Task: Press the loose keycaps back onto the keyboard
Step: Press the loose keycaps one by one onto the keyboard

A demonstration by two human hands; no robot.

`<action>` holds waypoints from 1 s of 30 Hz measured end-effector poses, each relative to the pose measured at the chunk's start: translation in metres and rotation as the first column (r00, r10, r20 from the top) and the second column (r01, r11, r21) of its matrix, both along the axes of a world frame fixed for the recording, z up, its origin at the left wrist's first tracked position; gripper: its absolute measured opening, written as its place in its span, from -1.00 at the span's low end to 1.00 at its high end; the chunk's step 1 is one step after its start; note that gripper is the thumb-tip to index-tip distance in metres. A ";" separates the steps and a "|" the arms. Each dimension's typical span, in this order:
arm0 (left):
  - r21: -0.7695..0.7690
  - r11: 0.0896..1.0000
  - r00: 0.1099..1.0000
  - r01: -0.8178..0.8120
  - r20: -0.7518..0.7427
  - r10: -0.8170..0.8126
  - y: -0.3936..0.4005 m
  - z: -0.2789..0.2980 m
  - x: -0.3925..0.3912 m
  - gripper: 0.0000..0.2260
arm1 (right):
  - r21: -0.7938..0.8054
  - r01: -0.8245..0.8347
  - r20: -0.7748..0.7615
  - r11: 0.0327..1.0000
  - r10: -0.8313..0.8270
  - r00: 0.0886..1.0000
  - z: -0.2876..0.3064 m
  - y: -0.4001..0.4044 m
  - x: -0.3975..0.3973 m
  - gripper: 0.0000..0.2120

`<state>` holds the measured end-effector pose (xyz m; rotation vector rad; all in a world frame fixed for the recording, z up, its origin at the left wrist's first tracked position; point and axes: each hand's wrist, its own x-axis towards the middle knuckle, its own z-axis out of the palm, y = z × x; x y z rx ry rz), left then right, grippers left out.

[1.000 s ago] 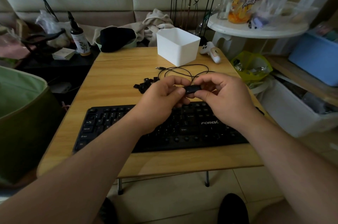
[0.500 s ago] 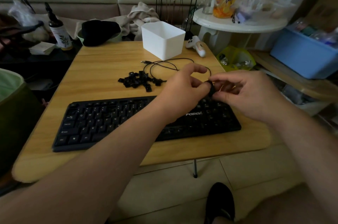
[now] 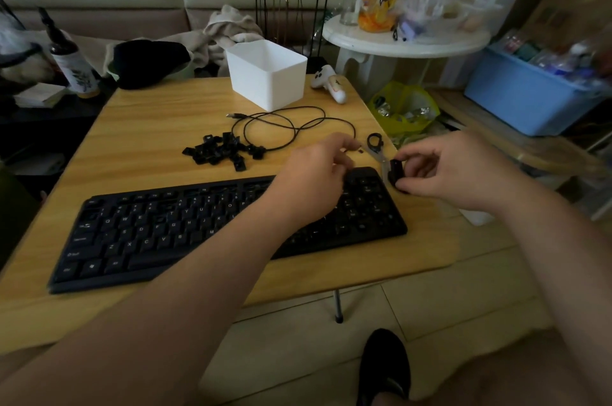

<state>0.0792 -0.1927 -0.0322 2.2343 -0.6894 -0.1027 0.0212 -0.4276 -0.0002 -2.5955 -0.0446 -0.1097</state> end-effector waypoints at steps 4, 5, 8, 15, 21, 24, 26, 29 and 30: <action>0.266 0.962 0.952 -0.062 0.306 -0.023 0.022 -0.017 0.010 -0.73 | 0.021 -0.008 -0.145 1.000 0.011 0.989 -0.013 -0.006 0.010 -0.58; 0.291 0.955 0.944 -0.062 0.328 -0.038 0.026 -0.021 0.010 -0.75 | 0.021 -0.021 -0.173 1.000 0.025 0.985 -0.015 -0.005 0.012 -0.61; 0.302 0.951 0.940 -0.059 0.337 -0.049 0.034 -0.023 0.006 -0.78 | -0.003 -0.069 -0.224 0.998 0.067 0.972 -0.017 -0.001 0.019 -0.62; 0.333 0.942 0.940 -0.040 0.332 -0.078 0.038 -0.026 -0.006 -0.78 | -0.072 -0.119 -0.284 0.990 0.094 0.954 -0.017 0.001 0.023 -0.63; 0.351 0.937 0.936 -0.006 0.332 -0.118 0.034 -0.028 -0.011 -0.73 | -0.140 -0.120 -0.286 0.983 0.076 0.955 -0.019 0.005 0.024 -0.59; 0.383 0.923 0.926 0.039 0.332 -0.177 0.030 -0.028 -0.017 -0.69 | -0.202 -0.127 -0.292 0.971 0.064 0.954 -0.014 0.010 0.024 -0.59; 0.403 0.913 0.918 0.069 0.332 -0.216 0.027 -0.029 -0.020 -0.68 | -0.229 -0.122 -0.301 0.966 0.049 0.952 -0.011 0.013 0.024 -0.59; 0.407 0.910 0.916 0.078 0.331 -0.226 0.025 -0.029 -0.021 -0.68 | -0.255 -0.111 -0.305 0.960 0.029 0.952 -0.010 0.016 0.026 -0.60; 0.405 0.911 0.918 0.078 0.328 -0.224 0.024 -0.029 -0.021 -0.69 | -0.260 -0.106 -0.307 0.960 0.022 0.952 -0.011 0.016 0.026 -0.61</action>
